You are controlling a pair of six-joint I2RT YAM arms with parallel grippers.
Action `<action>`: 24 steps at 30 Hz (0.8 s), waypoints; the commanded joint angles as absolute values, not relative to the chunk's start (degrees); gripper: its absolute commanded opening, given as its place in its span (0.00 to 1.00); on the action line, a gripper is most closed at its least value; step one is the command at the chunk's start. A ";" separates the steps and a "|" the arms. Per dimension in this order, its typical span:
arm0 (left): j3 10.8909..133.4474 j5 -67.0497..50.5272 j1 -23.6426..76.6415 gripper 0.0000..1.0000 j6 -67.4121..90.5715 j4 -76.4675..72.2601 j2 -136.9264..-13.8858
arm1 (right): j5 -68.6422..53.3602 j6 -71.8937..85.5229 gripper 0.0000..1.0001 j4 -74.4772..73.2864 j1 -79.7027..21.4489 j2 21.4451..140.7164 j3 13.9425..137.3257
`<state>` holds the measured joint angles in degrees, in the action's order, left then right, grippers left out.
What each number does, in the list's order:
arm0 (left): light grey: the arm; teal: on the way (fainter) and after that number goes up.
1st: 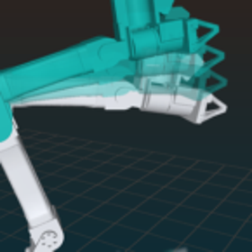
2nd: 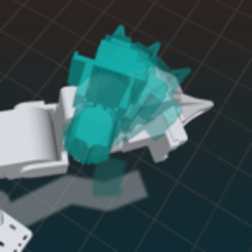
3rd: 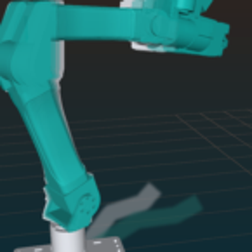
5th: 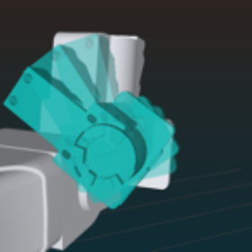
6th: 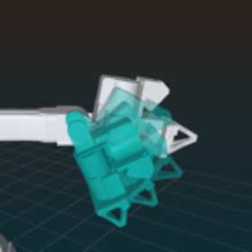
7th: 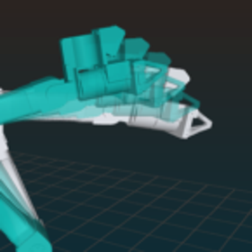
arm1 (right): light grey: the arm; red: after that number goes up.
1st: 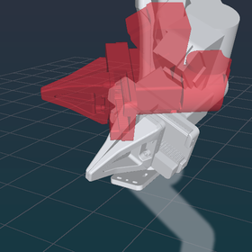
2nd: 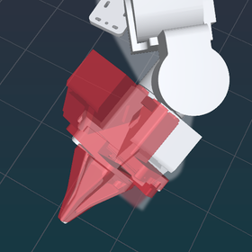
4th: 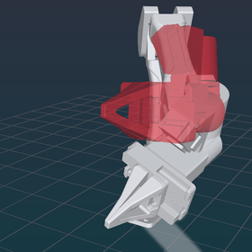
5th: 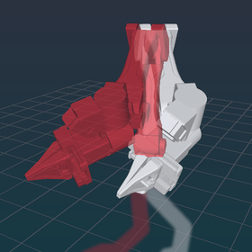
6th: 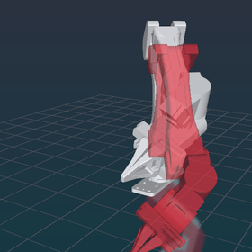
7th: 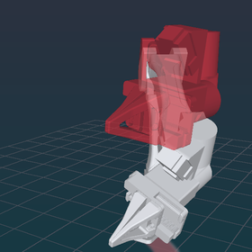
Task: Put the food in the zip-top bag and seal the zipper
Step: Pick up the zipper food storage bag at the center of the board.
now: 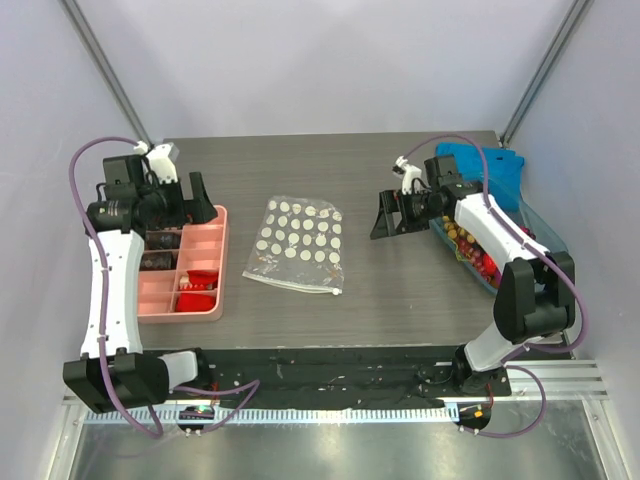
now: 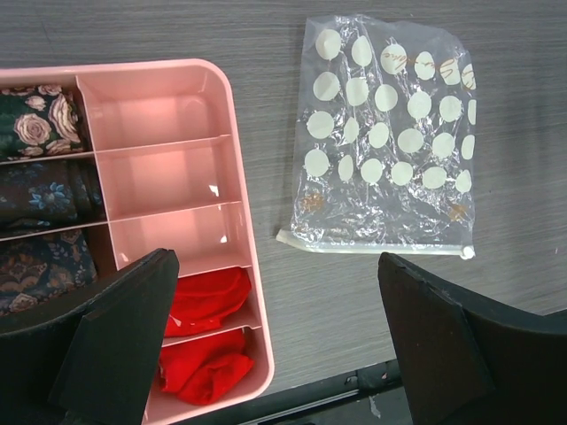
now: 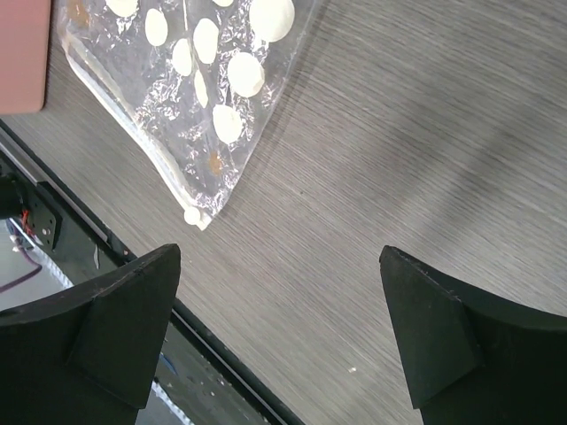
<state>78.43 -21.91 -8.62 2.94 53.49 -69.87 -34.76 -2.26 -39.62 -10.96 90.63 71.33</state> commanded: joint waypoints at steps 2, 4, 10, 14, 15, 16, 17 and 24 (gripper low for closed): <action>83.40 -23.20 -8.61 1.00 0.97 53.44 -69.17 | -34.89 4.48 1.00 -29.71 -13.35 89.64 69.17; 83.58 -23.47 -8.61 1.00 1.93 52.13 -69.00 | -35.33 6.06 0.99 -27.87 -13.97 91.49 68.56; 79.38 -26.19 -8.61 1.00 1.32 47.20 -65.48 | -37.18 11.06 0.98 -20.40 -17.05 96.31 64.87; 77.79 -28.82 -8.61 1.00 -1.39 47.90 -65.48 | -38.67 14.50 0.96 -16.62 -19.07 100.28 63.81; 77.35 -29.87 -8.53 1.00 -1.75 47.90 -65.22 | -39.02 15.28 0.96 -14.78 -19.94 101.07 63.63; 77.00 -30.49 -8.26 1.00 -2.54 47.81 -65.04 | -39.11 16.77 0.96 -13.72 -20.39 102.12 62.85; 76.21 -30.76 -8.09 1.00 -2.81 47.55 -64.87 | -39.37 17.92 0.96 -12.84 -20.74 102.74 62.49; 68.75 -33.05 -3.00 1.00 -7.63 44.21 -61.35 | -41.57 24.69 0.90 -3.88 -24.08 106.78 57.57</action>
